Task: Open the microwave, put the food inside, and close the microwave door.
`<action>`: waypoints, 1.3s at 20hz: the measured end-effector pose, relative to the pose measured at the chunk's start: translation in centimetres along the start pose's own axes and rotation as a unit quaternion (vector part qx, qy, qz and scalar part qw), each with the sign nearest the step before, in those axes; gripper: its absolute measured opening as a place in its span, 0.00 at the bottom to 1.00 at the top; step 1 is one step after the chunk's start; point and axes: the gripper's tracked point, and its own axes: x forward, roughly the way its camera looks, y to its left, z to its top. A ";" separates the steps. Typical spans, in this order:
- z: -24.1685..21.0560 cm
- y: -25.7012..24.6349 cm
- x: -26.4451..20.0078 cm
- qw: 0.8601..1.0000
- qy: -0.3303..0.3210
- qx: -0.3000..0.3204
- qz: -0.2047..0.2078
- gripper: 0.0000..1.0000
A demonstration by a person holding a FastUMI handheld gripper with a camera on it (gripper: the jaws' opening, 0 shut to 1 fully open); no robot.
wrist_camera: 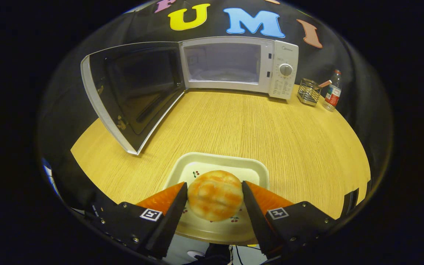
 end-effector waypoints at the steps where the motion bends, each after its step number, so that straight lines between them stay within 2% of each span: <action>1: 0.0 0.1 0.0 1.000 -0.003 -0.007 0.004 0.81; 2: 0.2 0.4 0.0 1.000 -0.006 -0.015 0.013 0.77; 4: 0.8 0.4 -0.4 0.999 -0.014 -0.028 0.021 0.77; 7: 2.8 0.2 -0.7 0.999 -0.031 -0.015 0.028 0.77; 16: 13.4 -1.1 -0.4 0.992 -0.106 0.048 0.044 0.77; 26: 23.4 -1.0 4.0 0.968 -0.185 0.150 0.074 0.76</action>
